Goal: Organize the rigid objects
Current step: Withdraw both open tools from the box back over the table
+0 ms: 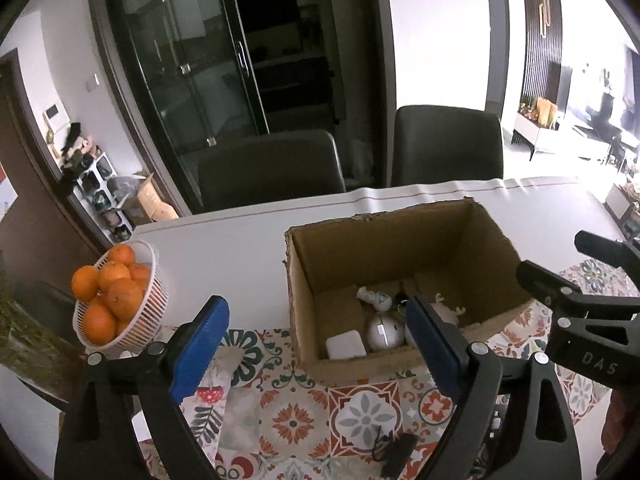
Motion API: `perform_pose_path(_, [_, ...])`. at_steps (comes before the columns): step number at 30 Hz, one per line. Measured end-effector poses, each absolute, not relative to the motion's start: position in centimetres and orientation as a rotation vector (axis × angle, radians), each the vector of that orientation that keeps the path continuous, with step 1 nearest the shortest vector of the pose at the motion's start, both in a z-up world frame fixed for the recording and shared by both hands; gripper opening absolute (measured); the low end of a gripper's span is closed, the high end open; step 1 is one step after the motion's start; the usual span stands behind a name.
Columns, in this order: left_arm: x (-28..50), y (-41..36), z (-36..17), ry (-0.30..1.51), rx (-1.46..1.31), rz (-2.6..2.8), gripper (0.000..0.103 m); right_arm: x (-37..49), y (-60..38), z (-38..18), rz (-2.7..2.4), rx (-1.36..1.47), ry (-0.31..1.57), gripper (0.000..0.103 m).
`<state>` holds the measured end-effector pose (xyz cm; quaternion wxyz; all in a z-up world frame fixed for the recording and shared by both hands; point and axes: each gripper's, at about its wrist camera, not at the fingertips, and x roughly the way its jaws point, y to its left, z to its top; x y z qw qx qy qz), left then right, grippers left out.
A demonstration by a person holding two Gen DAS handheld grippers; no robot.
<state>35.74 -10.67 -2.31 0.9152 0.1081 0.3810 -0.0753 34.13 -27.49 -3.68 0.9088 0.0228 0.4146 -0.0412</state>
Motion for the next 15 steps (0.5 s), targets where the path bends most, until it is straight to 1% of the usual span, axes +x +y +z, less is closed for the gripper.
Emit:
perform_pose_path(8, [31.2, -9.8, -0.8, 0.715, 0.214, -0.157, 0.091, 29.4, -26.8, -1.8, -0.090, 0.037, 0.763, 0.084])
perform_pose_path(15, [27.7, -8.7, -0.5, 0.684, 0.170, -0.164, 0.094, 26.0, -26.2, -1.4, -0.073, 0.075, 0.728, 0.085])
